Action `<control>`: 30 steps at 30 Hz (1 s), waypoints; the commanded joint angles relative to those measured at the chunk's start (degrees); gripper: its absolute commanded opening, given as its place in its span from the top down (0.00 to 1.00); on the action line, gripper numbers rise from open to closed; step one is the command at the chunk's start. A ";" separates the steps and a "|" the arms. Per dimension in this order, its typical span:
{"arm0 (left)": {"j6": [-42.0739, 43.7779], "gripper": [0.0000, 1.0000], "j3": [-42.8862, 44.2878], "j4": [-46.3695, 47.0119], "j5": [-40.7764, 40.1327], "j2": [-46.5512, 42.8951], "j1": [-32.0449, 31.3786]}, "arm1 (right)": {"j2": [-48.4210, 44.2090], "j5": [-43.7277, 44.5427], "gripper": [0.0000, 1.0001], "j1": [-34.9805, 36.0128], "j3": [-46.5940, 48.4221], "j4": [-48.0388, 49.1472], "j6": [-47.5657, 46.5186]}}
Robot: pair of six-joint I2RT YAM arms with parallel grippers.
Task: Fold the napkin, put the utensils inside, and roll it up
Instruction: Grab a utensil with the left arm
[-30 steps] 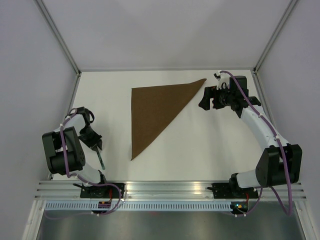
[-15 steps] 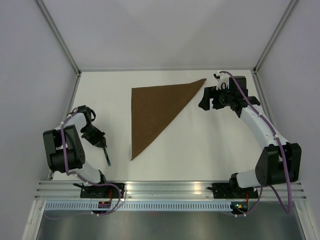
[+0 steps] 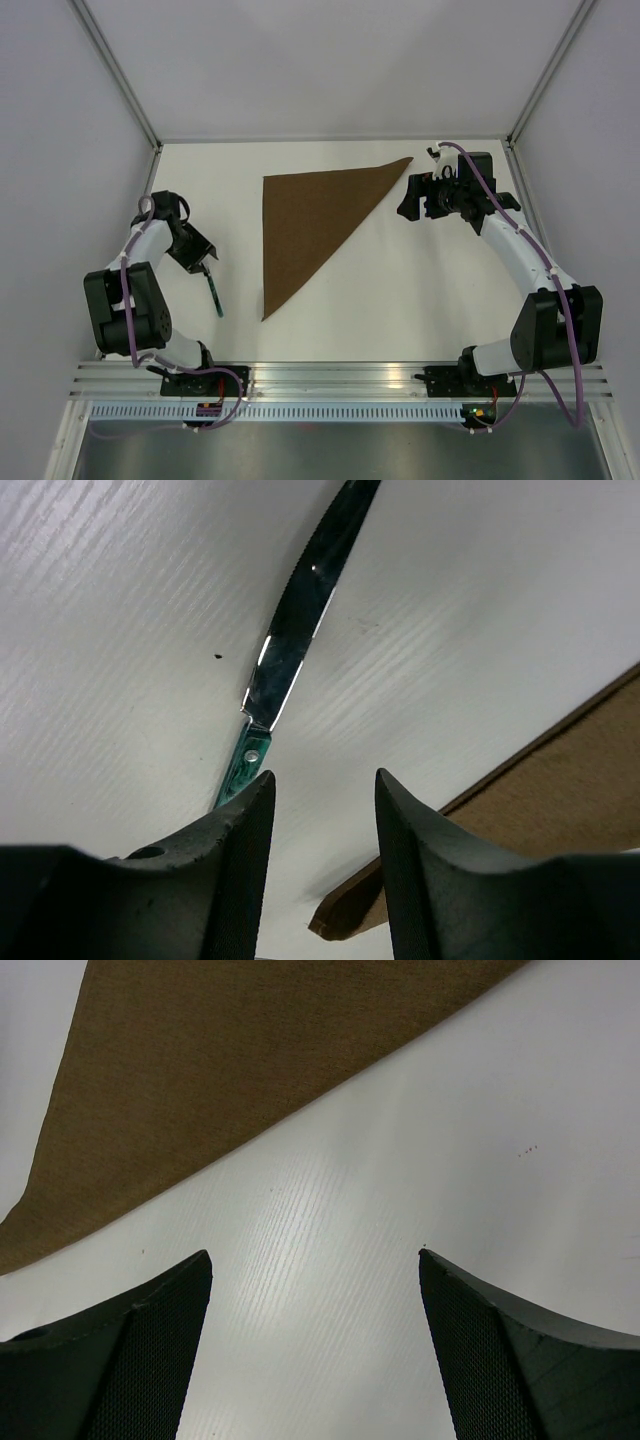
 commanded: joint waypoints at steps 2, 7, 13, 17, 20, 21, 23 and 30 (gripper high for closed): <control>3.44 0.49 2.79 -1.13 -1.10 -5.14 0.05 | 0.27 0.34 0.11 0.15 0.55 0.30 -0.02; 5.81 0.49 0.77 -2.98 -3.21 -5.50 -0.04 | 0.35 0.87 0.11 0.15 0.55 0.30 -0.29; 8.36 0.50 -4.06 -1.40 -4.62 -4.53 0.05 | 0.97 1.13 0.11 0.15 0.55 0.39 -0.37; 9.15 0.53 -6.44 0.53 -4.36 -4.18 -0.03 | 1.50 1.31 0.11 0.15 0.64 0.39 -0.29; 9.16 0.55 -7.32 1.76 -4.00 -2.78 -1.00 | 1.59 1.31 0.11 0.15 0.64 0.48 -0.38; 9.07 0.55 -7.58 2.11 -4.27 -2.34 -1.87 | 1.59 1.31 0.11 0.15 0.64 0.39 -0.29; 8.81 0.55 -7.93 2.73 -4.80 -1.46 -2.49 | 1.50 1.40 0.12 0.07 0.55 0.39 -0.38; 8.19 0.69 -6.88 2.30 -6.64 1.97 -3.29 | 1.32 1.40 0.12 0.15 0.55 0.30 -0.38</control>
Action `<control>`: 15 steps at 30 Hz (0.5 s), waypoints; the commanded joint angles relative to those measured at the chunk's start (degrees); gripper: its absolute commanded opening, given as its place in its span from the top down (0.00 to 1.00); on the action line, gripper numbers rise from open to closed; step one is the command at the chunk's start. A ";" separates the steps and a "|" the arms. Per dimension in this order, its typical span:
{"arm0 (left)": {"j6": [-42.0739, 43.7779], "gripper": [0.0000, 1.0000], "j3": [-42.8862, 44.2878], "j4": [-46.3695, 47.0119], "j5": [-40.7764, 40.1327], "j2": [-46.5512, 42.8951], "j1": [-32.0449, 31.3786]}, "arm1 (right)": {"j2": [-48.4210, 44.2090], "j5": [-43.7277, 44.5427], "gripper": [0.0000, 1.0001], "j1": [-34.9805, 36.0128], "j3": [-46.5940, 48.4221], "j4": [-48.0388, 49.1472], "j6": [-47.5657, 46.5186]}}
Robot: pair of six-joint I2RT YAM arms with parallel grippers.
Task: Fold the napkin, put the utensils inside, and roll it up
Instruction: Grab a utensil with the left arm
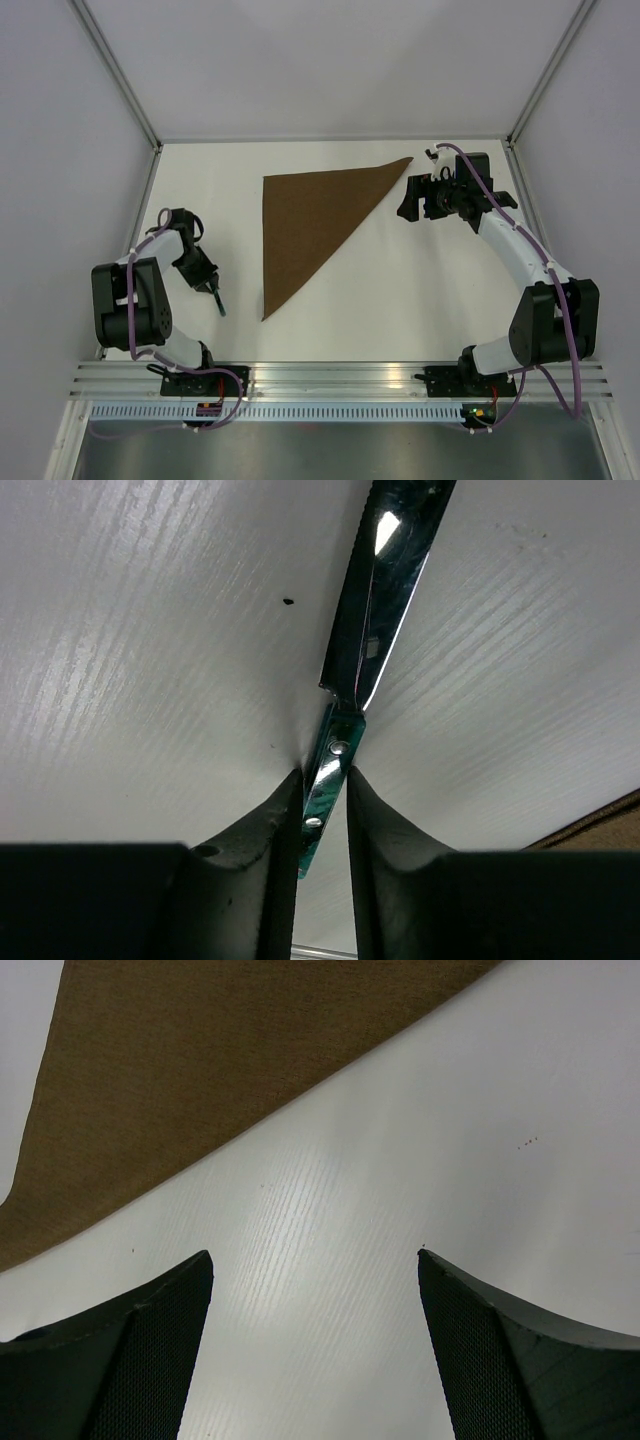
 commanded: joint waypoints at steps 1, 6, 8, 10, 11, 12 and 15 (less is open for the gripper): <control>1.65 0.72 0.75 1.48 -1.99 2.19 -0.21 | -0.47 0.81 0.12 0.15 0.55 0.15 -0.09; 3.58 0.98 3.28 0.79 -1.46 2.81 -0.21 | -0.82 0.54 0.12 0.15 0.64 -0.03 -0.27; 5.86 0.98 5.22 0.17 -0.41 3.16 -0.21 | -1.00 0.46 0.12 0.15 0.73 -0.03 -0.35; 7.97 0.98 8.99 -0.53 2.75 2.64 -0.21 | -1.17 0.19 0.12 0.07 0.90 -0.12 -0.27; 8.85 0.98 12.14 -0.71 3.63 1.94 -0.21 | -1.17 0.02 0.12 0.07 0.99 -0.20 -0.27; 9.82 0.98 13.91 -0.80 4.94 1.50 -0.47 | -1.35 -0.25 0.12 0.15 1.08 -0.29 -0.35; 14.03 0.98 22.08 -1.68 8.91 0.79 -4.05 | -2.14 -0.86 0.12 0.15 1.34 -0.29 -0.97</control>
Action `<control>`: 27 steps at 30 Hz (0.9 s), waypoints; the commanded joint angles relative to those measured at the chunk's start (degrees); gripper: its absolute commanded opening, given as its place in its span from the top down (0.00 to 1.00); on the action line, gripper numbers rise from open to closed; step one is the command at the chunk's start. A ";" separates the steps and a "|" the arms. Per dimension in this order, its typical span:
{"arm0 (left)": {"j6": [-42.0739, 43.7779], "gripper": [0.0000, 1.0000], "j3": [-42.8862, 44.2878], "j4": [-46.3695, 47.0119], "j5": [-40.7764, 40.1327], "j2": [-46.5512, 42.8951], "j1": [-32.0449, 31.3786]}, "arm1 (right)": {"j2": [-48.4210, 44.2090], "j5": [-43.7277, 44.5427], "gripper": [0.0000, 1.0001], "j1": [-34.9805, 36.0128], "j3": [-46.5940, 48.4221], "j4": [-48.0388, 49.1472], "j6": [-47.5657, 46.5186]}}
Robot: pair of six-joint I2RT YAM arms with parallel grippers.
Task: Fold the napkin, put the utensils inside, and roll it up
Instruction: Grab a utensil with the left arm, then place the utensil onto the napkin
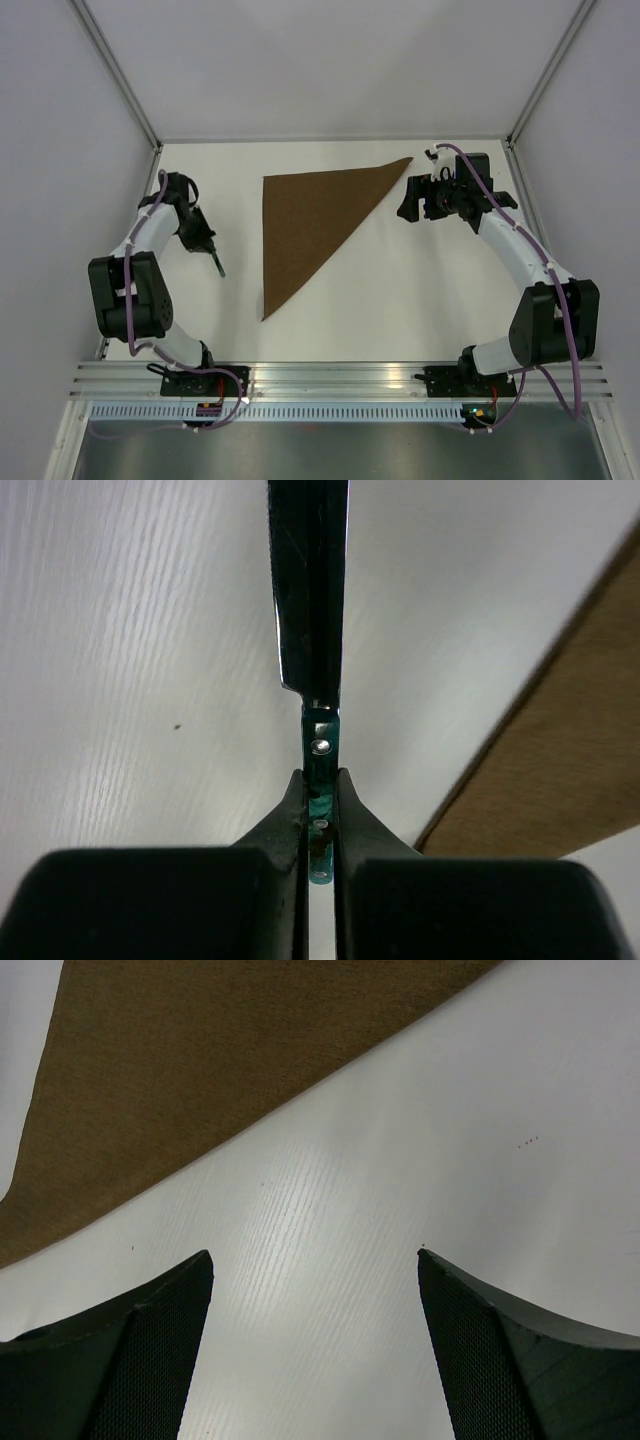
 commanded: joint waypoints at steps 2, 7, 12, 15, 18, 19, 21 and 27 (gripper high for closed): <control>10.95 0.98 15.88 -1.73 3.68 -0.33 -7.24 | -2.60 -0.67 0.12 0.07 1.26 0.10 -0.75; 18.33 0.98 31.82 -9.46 3.85 9.60 -19.73 | -4.62 0.74 0.12 0.15 1.34 0.80 -2.23; 24.39 0.98 44.05 -14.74 4.65 20.40 -30.45 | -7.78 4.07 0.12 0.24 -0.15 3.00 -3.12; 28.44 0.98 48.09 -15.35 5.95 26.03 -34.68 | -9.01 5.04 0.12 0.15 -1.11 4.05 -3.21; 29.07 0.98 52.92 -16.14 8.32 30.17 -36.88 | -9.28 5.13 0.12 0.07 -1.29 4.14 -3.56; 29.68 0.98 54.77 -16.15 8.95 32.18 -37.40 | -9.28 5.57 0.12 0.07 -1.47 4.14 -3.74; 31.26 0.98 56.36 -16.50 9.56 34.22 -39.25 | -9.28 6.01 0.12 0.07 -1.64 4.58 -4.00; 30.92 0.98 63.48 -19.40 13.25 42.22 -40.75 | -8.14 6.98 0.12 0.15 -1.82 4.85 -4.36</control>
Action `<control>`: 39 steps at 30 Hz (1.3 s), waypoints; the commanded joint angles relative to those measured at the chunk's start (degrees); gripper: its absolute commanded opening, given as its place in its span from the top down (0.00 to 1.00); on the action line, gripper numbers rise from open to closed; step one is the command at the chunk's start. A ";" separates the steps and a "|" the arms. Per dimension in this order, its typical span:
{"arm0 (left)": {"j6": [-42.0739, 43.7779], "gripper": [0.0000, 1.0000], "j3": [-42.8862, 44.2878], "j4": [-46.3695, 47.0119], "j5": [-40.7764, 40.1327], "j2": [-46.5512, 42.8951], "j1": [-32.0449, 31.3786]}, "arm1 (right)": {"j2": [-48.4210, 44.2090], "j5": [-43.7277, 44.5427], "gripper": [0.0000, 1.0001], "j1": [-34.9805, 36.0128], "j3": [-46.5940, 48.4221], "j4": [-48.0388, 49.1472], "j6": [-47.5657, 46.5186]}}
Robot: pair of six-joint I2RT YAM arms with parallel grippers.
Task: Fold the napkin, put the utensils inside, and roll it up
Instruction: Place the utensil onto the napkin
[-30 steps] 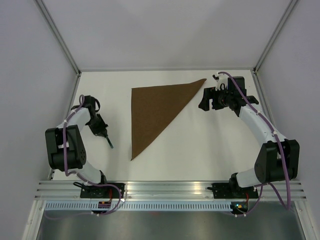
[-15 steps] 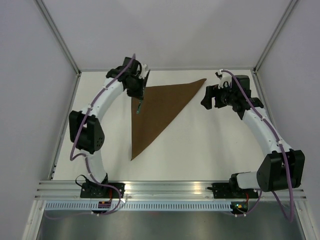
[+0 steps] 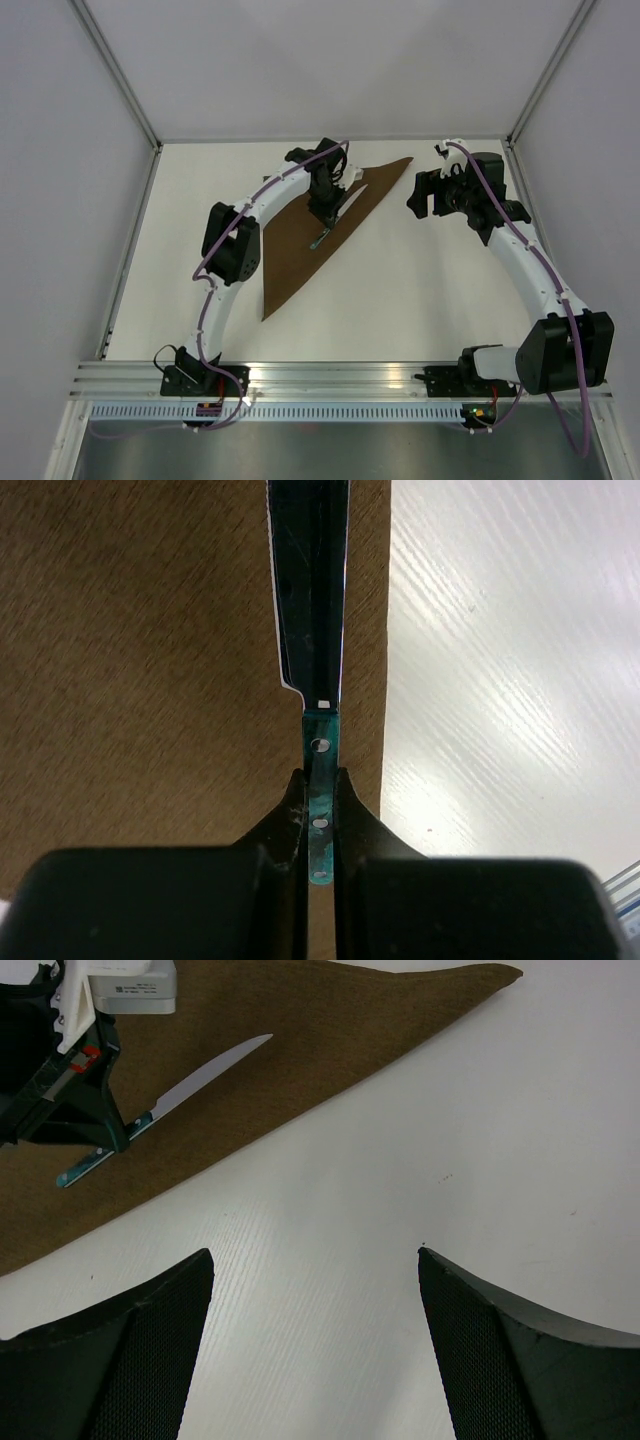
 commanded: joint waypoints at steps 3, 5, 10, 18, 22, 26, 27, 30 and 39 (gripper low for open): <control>1.04 0.98 4.71 -2.55 4.14 3.32 -0.95 | 0.36 1.62 0.12 0.15 0.08 1.83 -0.99; 0.42 0.98 5.50 -2.29 4.94 4.55 -1.22 | 0.63 1.63 0.12 0.15 0.17 1.74 -1.08; -2.13 0.98 6.65 -2.02 5.55 6.66 -1.39 | 0.98 1.45 0.12 0.07 0.17 1.66 -1.08; -3.62 0.98 6.65 -1.84 5.55 8.42 -1.57 | 1.24 1.19 0.12 0.15 0.26 1.39 -0.99; -3.89 0.98 6.56 -1.76 5.46 8.86 -1.66 | 1.42 1.19 0.12 0.07 0.26 1.30 -1.08; -4.15 0.98 6.21 -1.76 4.85 8.86 -1.74 | 1.51 1.19 0.12 0.15 0.26 1.22 -1.08; -4.24 0.98 6.21 -1.76 4.94 8.86 -1.74 | 1.51 1.19 0.12 0.15 0.26 1.22 -1.08; -4.42 0.98 6.12 -1.76 4.76 8.95 -1.74 | 1.59 1.01 0.12 0.15 0.26 1.22 -1.08; -4.77 0.89 6.12 -1.67 4.76 8.60 -1.74 | 2.03 0.83 0.12 0.15 0.35 0.95 -1.34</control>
